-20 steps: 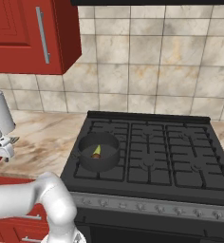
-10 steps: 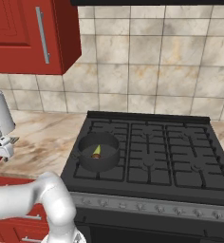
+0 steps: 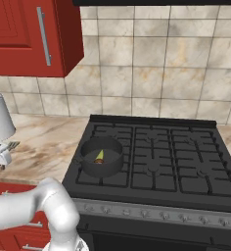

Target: Put the lemon wedge and mushroom in the pot. Retrieve the spatula and lightly stir the vegetables in the pot.

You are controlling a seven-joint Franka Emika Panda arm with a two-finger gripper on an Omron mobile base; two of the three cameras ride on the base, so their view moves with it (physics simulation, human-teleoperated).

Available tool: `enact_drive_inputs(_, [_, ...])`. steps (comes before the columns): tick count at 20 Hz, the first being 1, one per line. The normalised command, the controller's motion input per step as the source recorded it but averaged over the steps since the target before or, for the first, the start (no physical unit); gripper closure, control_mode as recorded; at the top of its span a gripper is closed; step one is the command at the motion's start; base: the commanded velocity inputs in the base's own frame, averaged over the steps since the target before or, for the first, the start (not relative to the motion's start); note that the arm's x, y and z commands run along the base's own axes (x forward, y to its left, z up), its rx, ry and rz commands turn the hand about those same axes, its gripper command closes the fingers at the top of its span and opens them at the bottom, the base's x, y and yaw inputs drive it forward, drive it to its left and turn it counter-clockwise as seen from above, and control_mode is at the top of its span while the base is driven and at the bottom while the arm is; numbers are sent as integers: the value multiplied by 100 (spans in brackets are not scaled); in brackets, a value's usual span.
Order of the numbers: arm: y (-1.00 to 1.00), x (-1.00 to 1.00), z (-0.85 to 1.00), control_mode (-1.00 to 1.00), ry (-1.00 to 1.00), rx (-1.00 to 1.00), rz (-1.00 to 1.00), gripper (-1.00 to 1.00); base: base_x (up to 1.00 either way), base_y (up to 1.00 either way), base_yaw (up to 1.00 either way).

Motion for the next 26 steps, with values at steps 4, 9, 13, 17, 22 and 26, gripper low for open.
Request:
enact_drive_inputs(4, [0,0,-12,-100,0,0,0,-100,0,0,0])
enact_drive_inputs(9, [0,0,-16,-100,0,0,0,-100,0,0,0])
enact_drive_inputs(13, [0,0,-3,-100,0,0,0,100,0,0,0])
enact_drive_inputs(17, [0,0,0,-100,1,0,0,100,0,0,0])
enact_drive_inputs(22, [0,0,0,-100,1,0,0,100,0,0,0])
enact_drive_inputs(26, [0,-1,0,-100,0,0,0,100,0,0,0])
